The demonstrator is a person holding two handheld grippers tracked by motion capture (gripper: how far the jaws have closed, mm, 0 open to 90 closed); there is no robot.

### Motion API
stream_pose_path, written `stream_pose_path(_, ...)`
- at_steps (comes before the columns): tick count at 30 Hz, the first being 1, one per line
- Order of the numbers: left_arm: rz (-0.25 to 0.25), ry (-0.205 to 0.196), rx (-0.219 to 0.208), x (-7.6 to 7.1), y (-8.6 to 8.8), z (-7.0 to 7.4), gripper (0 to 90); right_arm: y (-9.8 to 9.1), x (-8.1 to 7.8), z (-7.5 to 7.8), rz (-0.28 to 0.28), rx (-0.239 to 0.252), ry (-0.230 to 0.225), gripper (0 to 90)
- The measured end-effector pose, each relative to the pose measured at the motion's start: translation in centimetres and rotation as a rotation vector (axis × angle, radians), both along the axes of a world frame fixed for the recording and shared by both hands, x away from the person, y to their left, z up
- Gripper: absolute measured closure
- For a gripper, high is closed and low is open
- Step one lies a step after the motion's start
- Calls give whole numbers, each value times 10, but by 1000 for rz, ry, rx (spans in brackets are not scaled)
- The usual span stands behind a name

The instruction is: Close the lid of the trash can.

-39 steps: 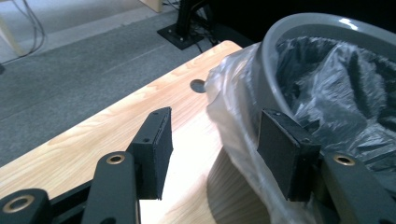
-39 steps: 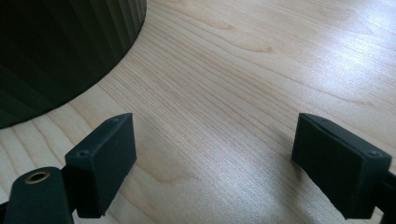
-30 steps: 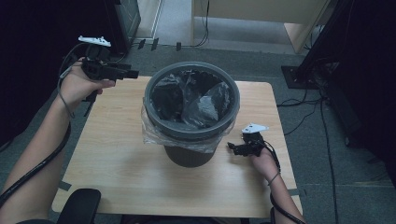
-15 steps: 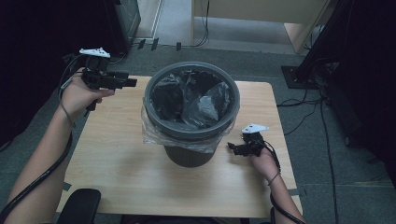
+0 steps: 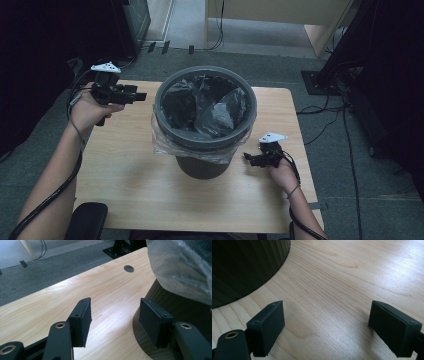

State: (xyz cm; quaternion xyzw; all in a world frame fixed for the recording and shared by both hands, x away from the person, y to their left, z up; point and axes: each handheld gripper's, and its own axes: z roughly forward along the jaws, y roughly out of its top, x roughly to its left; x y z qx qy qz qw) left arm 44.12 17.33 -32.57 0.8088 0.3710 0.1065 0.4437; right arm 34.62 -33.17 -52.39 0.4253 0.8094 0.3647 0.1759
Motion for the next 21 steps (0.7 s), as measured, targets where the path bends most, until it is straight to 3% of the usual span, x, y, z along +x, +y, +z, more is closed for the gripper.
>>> stream_pose_path(9, 32, 15, -20, 1, 9, -26, 431, 0, 0, 0, -1, 1, -2, 128)
stream_pose_path(13, 45, 11, -5, -1, 11, -38, 431, 0, 0, 0, -1, 1, -1, 128)
stream_pose_path(15, 51, 0, 27, -2, 11, -44, 431, 0, 0, 0, -1, 1, -1, 128)
stream_pose_path(21, 64, 8, 30, -3, 12, -62, 430, 0, 0, 0, -1, 1, -1, 128)
